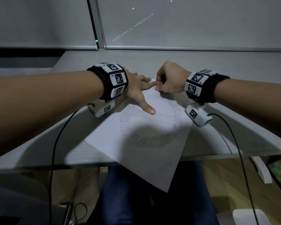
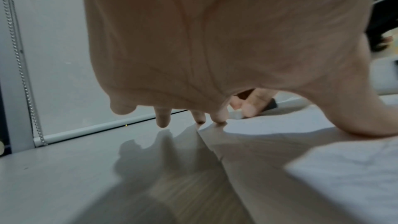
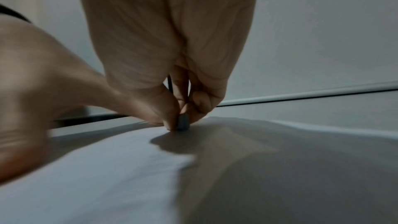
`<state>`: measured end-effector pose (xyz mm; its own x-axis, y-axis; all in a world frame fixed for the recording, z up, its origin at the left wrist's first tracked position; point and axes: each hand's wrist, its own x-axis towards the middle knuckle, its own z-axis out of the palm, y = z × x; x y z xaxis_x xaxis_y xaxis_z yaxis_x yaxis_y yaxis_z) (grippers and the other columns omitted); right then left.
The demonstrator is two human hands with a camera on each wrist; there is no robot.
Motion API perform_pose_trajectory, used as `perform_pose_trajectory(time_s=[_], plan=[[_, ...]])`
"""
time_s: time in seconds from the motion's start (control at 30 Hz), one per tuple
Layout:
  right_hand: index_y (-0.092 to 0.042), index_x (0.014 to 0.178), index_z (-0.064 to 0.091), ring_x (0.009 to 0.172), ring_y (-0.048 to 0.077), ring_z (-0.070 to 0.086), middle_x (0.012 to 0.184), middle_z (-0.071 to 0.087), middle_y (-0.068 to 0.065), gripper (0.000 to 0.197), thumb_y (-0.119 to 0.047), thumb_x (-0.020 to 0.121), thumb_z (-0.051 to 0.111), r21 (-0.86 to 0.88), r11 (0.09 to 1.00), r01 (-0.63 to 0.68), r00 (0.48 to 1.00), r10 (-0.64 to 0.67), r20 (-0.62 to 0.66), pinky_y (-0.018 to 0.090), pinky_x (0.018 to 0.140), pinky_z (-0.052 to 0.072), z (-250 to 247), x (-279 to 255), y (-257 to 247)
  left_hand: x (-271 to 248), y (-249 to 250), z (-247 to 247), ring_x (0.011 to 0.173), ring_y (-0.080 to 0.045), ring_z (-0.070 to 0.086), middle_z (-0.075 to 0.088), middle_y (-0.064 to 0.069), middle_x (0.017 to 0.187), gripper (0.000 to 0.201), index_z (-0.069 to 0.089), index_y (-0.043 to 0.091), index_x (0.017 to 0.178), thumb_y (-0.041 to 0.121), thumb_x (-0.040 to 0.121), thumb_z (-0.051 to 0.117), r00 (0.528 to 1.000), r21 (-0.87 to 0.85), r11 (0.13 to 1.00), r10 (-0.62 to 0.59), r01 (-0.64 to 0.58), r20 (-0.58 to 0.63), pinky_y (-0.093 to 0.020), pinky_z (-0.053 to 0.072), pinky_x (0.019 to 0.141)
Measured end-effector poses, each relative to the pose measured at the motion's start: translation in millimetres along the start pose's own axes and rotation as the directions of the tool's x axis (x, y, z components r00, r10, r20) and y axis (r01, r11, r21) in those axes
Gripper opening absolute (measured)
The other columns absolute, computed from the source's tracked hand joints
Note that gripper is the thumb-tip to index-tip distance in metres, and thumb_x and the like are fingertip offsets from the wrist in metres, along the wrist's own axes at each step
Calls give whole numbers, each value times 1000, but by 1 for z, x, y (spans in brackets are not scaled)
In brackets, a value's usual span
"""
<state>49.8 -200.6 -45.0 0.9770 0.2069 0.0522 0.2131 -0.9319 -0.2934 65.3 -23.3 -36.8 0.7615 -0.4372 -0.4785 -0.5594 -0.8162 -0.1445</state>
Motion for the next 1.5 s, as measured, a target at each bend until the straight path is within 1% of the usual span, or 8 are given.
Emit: perform_pose_trajectory(time_s=[0.17, 0.37, 0.6, 0.8, 1.0, 1.17, 1.37, 1.5], plan=[[-15, 80, 78, 67, 10, 67, 74, 75, -3, 6, -17, 85, 75, 71, 989, 128, 987, -134, 87, 18, 63, 48, 9, -24, -15, -1, 2, -4, 161, -28, -4, -9, 19, 173, 130, 1, 57, 160, 106, 52, 54, 1000, -7, 1000, -12, 12, 20, -67, -1, 121], [-10, 84, 78, 65, 14, 62, 71, 69, -2, 8, -17, 87, 75, 2, 999, 34, 999, -34, -34, 26, 67, 48, 4, -4, 8, -1, 4, -7, 161, -20, -5, -13, 15, 174, 139, -15, 51, 161, 99, 57, 63, 999, -49, 999, -11, 13, 36, -62, 3, 122], [-18, 79, 78, 64, 4, 64, 72, 73, -7, 7, -19, 85, 78, 88, 985, 151, 984, -159, 83, 14, 62, 46, 5, -27, -2, 4, 4, -6, 161, -18, -6, -14, 17, 173, 142, -7, 49, 163, 102, 51, 61, 998, -47, 999, -16, 19, 60, -62, 3, 122], [-14, 79, 79, 61, 5, 61, 71, 71, -2, 6, -15, 84, 76, 44, 998, 46, 999, -45, -27, 23, 68, 46, 0, -6, 15, 9, 3, -7, 161, -15, -9, -17, 17, 173, 149, -18, 47, 161, 105, 48, 59, 998, -26, 999, -22, 24, 67, -60, 3, 122], [-16, 81, 78, 64, 6, 66, 71, 73, -6, 6, -19, 86, 79, 85, 984, 157, 983, -163, 79, 17, 63, 49, 5, -31, 3, 14, 2, -7, 160, -16, -10, -18, 16, 172, 155, -17, 48, 161, 106, 39, 60, 996, -51, 999, -14, 19, 93, -56, 7, 124], [-13, 81, 79, 60, 4, 60, 65, 66, -11, 8, -20, 85, 82, 23, 996, 82, 997, -82, 0, 23, 65, 45, -5, -9, 19, 14, 1, -7, 160, -17, -10, -19, 15, 173, 154, -18, 44, 162, 103, 45, 63, 997, -53, 998, -11, 15, 82, -56, 7, 124], [-16, 82, 78, 61, 0, 62, 69, 70, -10, 5, -19, 87, 79, 55, 984, 168, 981, -173, 85, 17, 62, 47, 5, -34, 8, 16, 0, -6, 160, -15, -11, -19, 17, 172, 157, -19, 49, 160, 108, 37, 57, 997, -22, 1000, -20, 22, 70, -58, 6, 123], [-15, 81, 77, 62, 6, 63, 68, 70, -6, 9, -21, 87, 81, 37, 995, 89, 995, -90, 30, 23, 66, 48, -3, -19, 21, 18, 1, -6, 160, -16, -12, -19, 17, 172, 159, -18, 47, 161, 106, 37, 61, 997, -51, 998, -18, 22, 75, -57, 5, 124]])
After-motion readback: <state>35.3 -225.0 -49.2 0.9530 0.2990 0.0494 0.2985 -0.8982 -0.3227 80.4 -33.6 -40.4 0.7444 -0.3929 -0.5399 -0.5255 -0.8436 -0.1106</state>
